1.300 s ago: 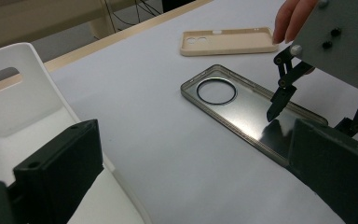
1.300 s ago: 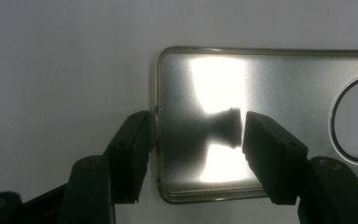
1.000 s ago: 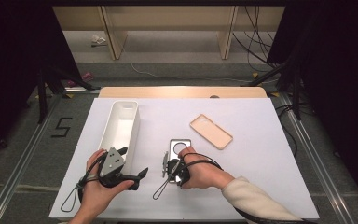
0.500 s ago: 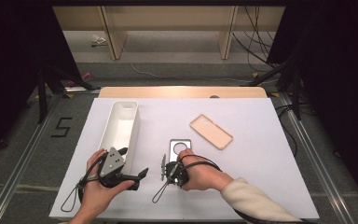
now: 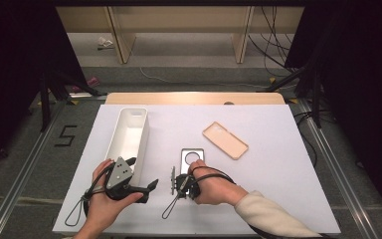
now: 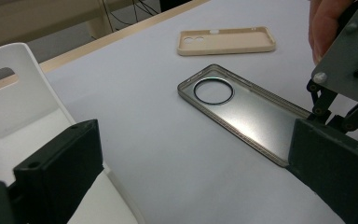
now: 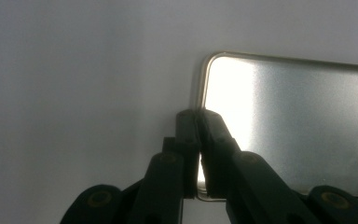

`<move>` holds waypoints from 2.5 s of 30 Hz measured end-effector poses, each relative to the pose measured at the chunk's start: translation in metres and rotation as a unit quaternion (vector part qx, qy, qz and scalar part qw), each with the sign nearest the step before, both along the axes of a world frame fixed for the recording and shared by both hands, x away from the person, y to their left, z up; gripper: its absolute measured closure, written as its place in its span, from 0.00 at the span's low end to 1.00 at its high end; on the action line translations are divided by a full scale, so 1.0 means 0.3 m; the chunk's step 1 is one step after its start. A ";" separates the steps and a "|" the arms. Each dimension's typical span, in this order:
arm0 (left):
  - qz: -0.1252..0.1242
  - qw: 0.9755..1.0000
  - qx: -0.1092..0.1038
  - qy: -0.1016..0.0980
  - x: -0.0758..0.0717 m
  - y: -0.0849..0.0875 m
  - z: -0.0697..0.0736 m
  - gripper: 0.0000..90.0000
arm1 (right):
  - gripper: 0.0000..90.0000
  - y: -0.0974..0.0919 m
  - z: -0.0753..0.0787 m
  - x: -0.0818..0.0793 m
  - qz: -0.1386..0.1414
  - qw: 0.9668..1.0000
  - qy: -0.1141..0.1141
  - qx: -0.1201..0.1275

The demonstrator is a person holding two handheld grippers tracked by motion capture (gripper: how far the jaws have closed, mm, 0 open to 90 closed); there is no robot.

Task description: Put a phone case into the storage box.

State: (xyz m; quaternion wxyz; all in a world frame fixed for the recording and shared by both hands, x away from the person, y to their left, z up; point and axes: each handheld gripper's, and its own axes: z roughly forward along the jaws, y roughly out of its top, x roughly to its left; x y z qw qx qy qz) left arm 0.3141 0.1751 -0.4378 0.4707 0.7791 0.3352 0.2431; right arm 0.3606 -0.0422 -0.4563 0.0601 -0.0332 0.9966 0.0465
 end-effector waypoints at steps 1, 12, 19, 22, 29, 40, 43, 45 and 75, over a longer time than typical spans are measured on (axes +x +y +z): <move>0.000 1.000 0.000 0.001 0.000 0.000 0.000 0.03 | 0.97 0.000 -0.001 0.000 -0.001 1.000 0.000 0.001; 0.000 1.000 0.001 0.001 0.000 0.000 0.000 0.03 | 0.99 -0.001 0.004 0.001 -0.010 1.000 0.007 -0.003; 0.000 1.000 0.001 0.000 0.000 0.002 0.000 0.03 | 1.00 -0.009 0.004 0.003 -0.019 1.000 0.009 0.006; 0.000 1.000 0.001 0.000 0.000 0.001 0.000 0.03 | 1.00 -0.014 0.015 0.005 -0.022 1.000 0.009 0.011; 0.001 1.000 0.000 0.000 -0.001 0.002 0.001 0.03 | 1.00 -0.042 0.066 0.019 -0.033 0.998 0.002 0.055; 0.001 1.000 -0.001 0.002 -0.001 0.000 -0.001 0.04 | 1.00 -0.147 0.117 0.041 -0.043 0.988 -0.009 0.147; -0.001 1.000 -0.001 0.003 0.000 -0.002 -0.002 0.04 | 1.00 -0.184 0.122 0.038 -0.041 0.982 -0.015 0.184; -0.001 1.000 -0.002 0.004 0.000 -0.003 -0.003 0.04 | 1.00 -0.203 0.122 0.035 -0.037 0.978 -0.019 0.203; -0.011 0.996 -0.019 0.084 0.129 -0.166 0.125 0.10 | 1.00 -0.326 0.103 -0.032 -0.025 0.955 -0.050 0.292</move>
